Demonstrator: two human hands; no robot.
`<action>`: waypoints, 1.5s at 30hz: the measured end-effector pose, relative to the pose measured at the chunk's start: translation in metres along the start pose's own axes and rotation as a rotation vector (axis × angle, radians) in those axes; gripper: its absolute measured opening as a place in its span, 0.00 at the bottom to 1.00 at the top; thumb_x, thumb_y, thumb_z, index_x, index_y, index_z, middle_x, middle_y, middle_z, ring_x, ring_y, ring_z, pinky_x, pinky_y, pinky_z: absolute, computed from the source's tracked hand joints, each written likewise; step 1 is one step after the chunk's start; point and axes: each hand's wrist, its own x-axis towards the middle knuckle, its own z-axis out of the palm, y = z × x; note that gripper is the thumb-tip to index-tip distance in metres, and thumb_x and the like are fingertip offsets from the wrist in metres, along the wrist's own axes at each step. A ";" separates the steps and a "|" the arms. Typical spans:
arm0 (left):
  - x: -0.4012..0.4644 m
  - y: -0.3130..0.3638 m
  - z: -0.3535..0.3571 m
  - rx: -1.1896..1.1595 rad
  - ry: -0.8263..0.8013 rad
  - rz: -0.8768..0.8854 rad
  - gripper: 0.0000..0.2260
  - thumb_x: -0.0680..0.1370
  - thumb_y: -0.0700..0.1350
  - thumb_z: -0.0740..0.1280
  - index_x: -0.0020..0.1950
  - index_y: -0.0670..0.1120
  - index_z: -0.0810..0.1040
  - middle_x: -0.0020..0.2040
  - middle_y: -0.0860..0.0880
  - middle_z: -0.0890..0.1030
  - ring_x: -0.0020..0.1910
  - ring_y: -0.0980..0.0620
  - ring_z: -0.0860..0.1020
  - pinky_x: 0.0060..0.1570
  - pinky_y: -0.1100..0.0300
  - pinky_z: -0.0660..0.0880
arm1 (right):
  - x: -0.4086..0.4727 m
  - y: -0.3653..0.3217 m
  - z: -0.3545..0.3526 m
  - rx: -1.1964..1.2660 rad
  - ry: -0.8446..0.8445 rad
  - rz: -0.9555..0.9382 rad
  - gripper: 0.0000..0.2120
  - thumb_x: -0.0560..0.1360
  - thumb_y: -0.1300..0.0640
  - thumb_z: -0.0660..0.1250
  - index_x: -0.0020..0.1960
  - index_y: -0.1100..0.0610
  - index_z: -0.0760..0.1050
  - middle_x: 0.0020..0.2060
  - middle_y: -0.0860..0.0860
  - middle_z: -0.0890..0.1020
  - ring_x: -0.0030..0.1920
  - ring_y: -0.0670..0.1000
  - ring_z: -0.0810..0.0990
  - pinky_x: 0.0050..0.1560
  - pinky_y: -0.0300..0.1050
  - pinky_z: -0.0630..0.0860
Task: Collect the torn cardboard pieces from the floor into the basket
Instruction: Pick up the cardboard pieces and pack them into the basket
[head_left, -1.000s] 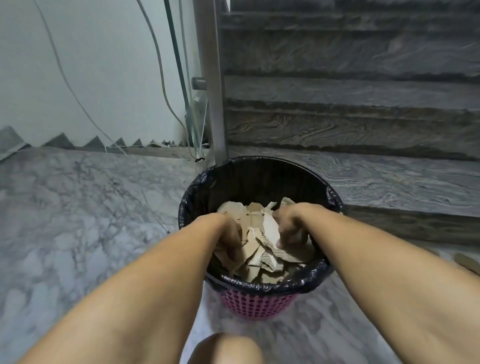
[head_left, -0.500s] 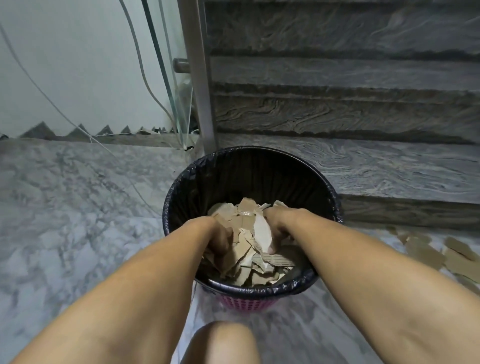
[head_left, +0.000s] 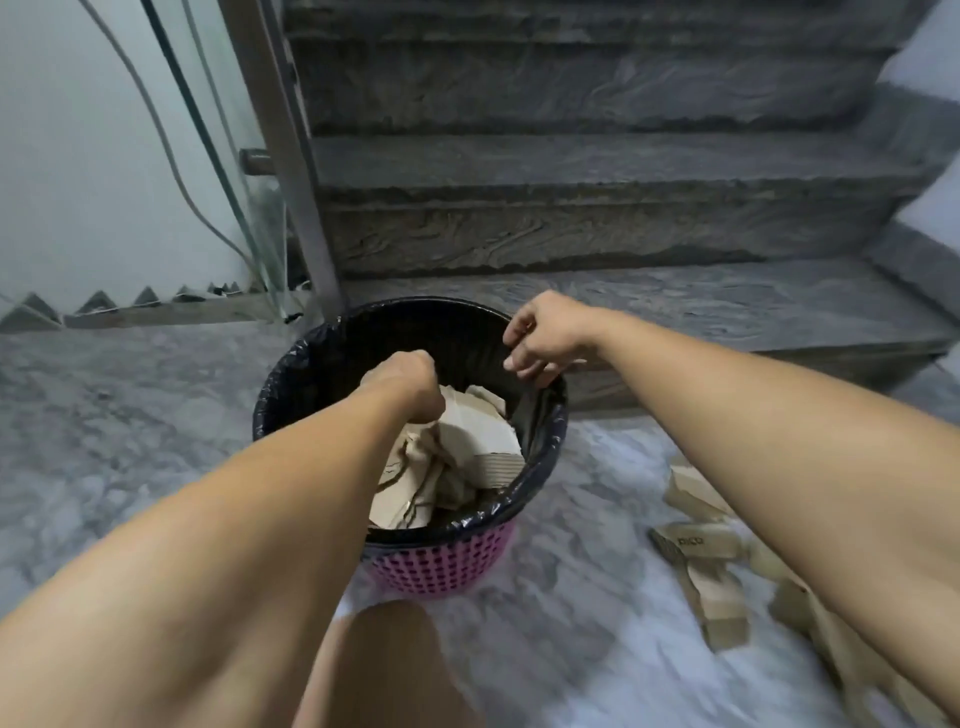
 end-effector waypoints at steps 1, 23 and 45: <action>-0.003 0.015 -0.003 -0.025 0.017 0.037 0.10 0.72 0.45 0.70 0.52 0.45 0.78 0.46 0.47 0.79 0.46 0.46 0.79 0.48 0.52 0.80 | -0.010 0.008 -0.012 0.045 0.027 0.016 0.15 0.72 0.69 0.72 0.57 0.63 0.75 0.40 0.59 0.81 0.36 0.54 0.82 0.31 0.47 0.82; -0.094 0.326 0.143 0.094 -0.338 0.383 0.18 0.75 0.49 0.71 0.61 0.39 0.80 0.59 0.42 0.79 0.58 0.44 0.77 0.55 0.55 0.74 | -0.241 0.396 -0.145 0.064 0.089 0.608 0.11 0.75 0.60 0.72 0.55 0.63 0.77 0.49 0.57 0.80 0.46 0.55 0.81 0.50 0.52 0.80; -0.061 0.350 0.369 -0.357 -0.238 -0.427 0.47 0.57 0.64 0.79 0.68 0.42 0.66 0.64 0.39 0.68 0.63 0.39 0.70 0.58 0.44 0.75 | -0.305 0.638 -0.052 0.264 0.291 1.133 0.64 0.53 0.30 0.76 0.77 0.60 0.55 0.74 0.59 0.65 0.73 0.62 0.64 0.67 0.58 0.70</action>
